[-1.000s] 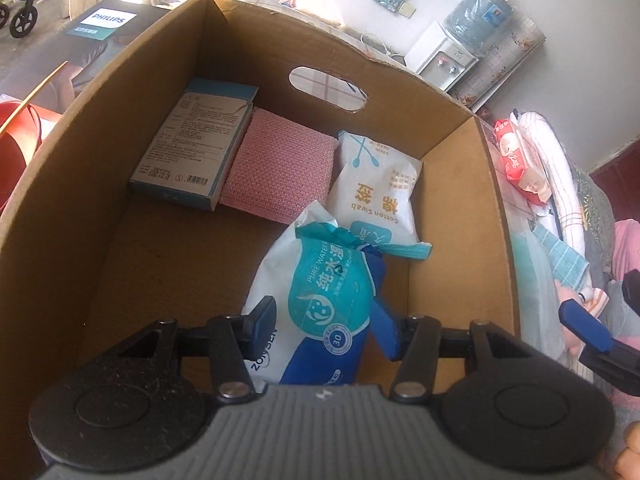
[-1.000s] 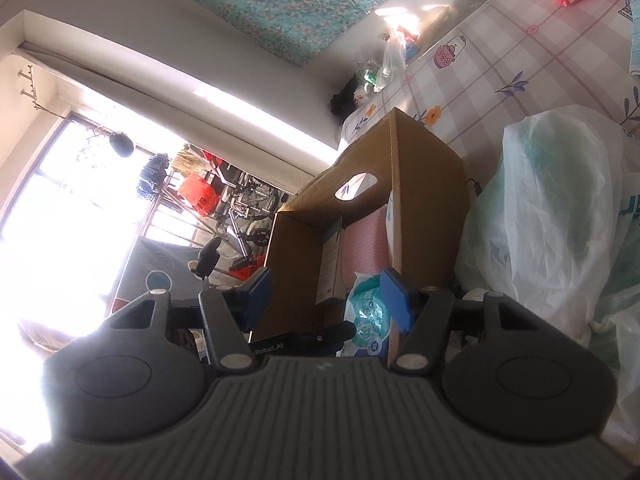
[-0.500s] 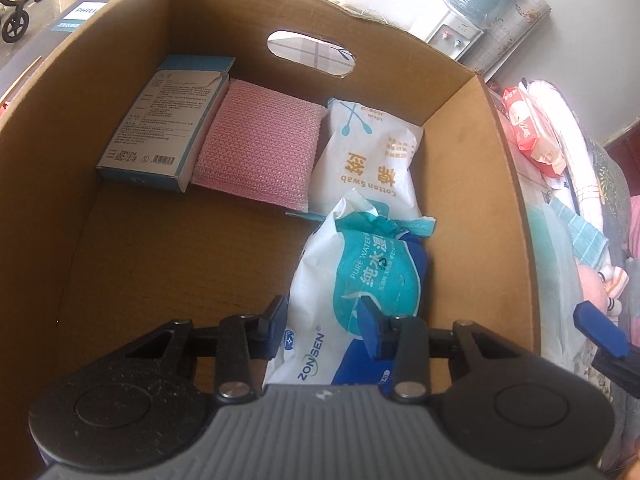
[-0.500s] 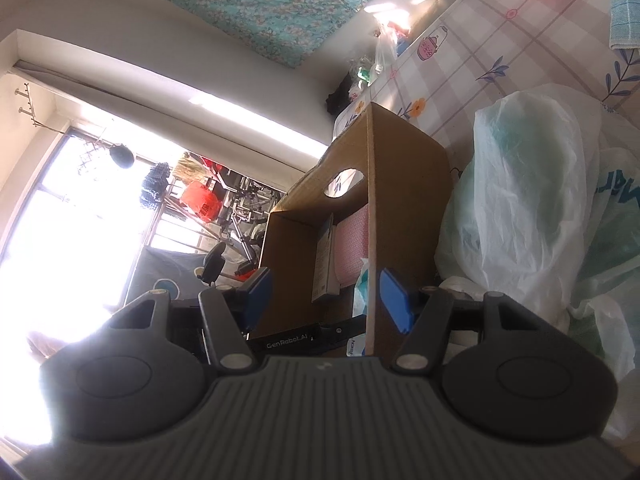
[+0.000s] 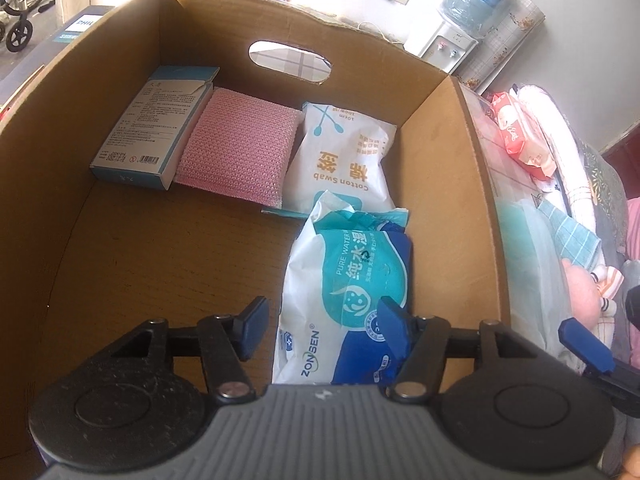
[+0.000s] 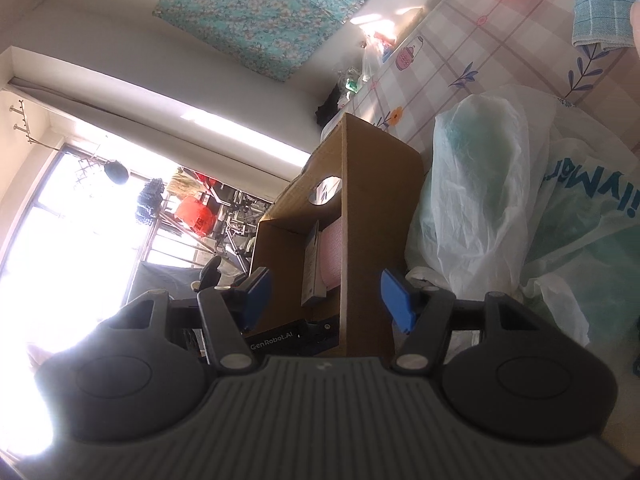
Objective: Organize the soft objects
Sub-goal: 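Move the left tool back out of the box toward the pile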
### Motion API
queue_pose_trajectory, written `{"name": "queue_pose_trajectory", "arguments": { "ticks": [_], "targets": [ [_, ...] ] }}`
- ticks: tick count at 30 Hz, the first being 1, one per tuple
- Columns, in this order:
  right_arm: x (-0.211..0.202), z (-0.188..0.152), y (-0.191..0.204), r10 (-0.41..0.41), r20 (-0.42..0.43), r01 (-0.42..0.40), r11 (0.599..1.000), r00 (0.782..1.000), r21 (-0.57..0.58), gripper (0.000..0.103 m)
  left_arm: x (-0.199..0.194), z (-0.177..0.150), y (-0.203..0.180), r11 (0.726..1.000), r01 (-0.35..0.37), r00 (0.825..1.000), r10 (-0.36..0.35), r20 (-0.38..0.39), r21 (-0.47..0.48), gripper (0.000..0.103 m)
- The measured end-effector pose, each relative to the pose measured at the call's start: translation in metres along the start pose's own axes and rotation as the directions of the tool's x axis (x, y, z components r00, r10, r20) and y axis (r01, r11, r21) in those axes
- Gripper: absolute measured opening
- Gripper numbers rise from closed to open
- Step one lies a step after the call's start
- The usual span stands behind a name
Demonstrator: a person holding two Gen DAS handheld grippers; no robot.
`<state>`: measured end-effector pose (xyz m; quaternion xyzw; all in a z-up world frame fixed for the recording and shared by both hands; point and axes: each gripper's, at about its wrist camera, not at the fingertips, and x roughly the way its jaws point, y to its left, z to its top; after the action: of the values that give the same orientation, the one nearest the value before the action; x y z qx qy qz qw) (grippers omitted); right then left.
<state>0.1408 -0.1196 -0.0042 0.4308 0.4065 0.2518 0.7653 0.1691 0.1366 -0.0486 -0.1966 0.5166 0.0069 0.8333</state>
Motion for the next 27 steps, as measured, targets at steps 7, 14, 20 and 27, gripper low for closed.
{"name": "queue_pose_trajectory", "arguments": {
  "ticks": [7, 14, 20, 27],
  "targets": [
    [-0.016, -0.002, -0.005, -0.019, 0.046, 0.019, 1.0, 0.999, -0.003, 0.065, -0.043, -0.005, -0.01, 0.999, -0.033, 0.987, 0.032, 0.158, 0.007, 0.072],
    [-0.039, -0.003, -0.015, -0.007, 0.1, 0.007, 1.0, 0.995, 0.004, 0.066, -0.079, -0.016, -0.049, 0.996, -0.026, 0.961, 0.0, 0.278, 0.088, 0.076],
    [-0.062, -0.001, -0.028, 0.004, 0.142, -0.007, 1.0, 0.99, 0.019, 0.067, -0.086, -0.032, -0.096, 0.982, 0.024, 0.954, -0.078, 0.289, 0.187, 0.078],
    [-0.097, 0.005, -0.051, -0.013, 0.2, 0.005, 0.999, 0.98, 0.041, 0.067, -0.068, -0.047, -0.147, 0.951, 0.04, 0.96, -0.122, 0.252, 0.308, 0.078]
  ]
}}
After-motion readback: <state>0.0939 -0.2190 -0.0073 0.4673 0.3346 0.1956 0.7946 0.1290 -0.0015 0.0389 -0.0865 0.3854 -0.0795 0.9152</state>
